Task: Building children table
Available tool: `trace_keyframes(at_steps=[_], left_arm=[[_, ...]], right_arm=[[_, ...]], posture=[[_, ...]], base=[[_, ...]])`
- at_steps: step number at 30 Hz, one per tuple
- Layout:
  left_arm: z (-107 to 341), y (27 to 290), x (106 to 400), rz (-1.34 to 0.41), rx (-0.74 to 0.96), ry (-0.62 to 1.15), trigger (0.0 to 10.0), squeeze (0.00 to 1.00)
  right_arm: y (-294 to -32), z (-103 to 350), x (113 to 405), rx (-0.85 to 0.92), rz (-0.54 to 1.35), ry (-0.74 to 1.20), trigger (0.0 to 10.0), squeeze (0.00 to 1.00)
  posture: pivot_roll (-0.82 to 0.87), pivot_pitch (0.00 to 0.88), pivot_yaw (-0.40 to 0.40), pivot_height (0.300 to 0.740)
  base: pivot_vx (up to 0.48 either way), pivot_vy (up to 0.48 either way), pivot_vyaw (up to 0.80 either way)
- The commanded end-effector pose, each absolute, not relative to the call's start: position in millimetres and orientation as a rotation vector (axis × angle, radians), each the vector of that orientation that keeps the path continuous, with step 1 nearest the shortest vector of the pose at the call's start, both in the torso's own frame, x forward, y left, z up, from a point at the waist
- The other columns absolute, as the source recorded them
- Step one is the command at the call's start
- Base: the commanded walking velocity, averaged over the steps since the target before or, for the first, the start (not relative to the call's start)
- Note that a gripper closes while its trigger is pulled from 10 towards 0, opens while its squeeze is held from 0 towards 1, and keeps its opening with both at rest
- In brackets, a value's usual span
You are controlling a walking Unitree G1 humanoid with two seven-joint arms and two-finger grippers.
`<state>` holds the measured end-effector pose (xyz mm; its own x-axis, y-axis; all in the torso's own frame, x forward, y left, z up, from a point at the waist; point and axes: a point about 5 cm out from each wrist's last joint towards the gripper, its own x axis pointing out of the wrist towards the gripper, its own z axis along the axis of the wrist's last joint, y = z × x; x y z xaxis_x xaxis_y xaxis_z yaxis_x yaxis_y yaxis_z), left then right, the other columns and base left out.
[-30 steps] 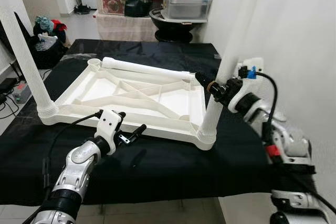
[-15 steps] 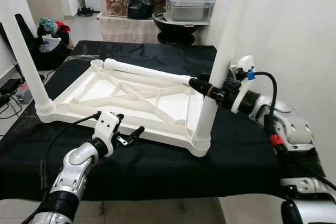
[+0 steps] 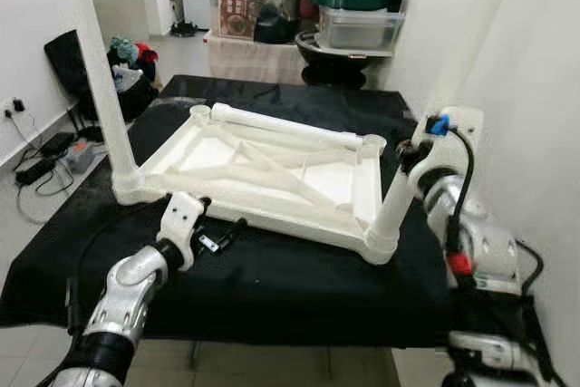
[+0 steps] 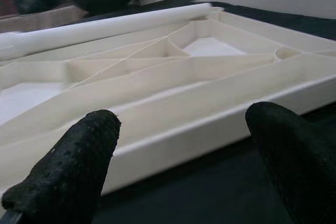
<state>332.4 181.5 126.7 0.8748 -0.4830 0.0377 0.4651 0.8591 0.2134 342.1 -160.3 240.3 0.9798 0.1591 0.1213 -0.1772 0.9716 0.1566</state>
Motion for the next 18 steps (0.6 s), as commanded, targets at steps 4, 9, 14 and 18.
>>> trace_keyframes(at_steps=[4,9,14,18], left_arm=[[125,175,335,-0.519,0.198,-0.079,10.0,0.00],[126,175,336,-0.519,0.197,-0.084,10.0,0.00],[125,178,333,-0.519,0.197,-0.083,10.0,0.00],[124,179,332,-0.512,0.197,-0.084,10.0,0.00]], right_arm=[[-130,258,332,0.184,0.693,-0.175,10.0,1.00],[-151,268,332,0.011,0.863,-0.142,10.0,0.00],[-171,271,334,-0.112,0.988,-0.076,10.0,0.00],[-177,266,344,-0.119,0.953,-0.021,0.0,0.00]], posture=[[0.05,0.000,-0.058,0.740],[0.06,0.000,-0.067,0.740],[0.07,0.000,-0.080,0.740],[0.08,0.000,-0.091,0.740]], base=[[0.000,0.000,0.00],[0.000,0.000,0.00],[0.000,0.000,0.00],[0.000,0.000,0.00]])
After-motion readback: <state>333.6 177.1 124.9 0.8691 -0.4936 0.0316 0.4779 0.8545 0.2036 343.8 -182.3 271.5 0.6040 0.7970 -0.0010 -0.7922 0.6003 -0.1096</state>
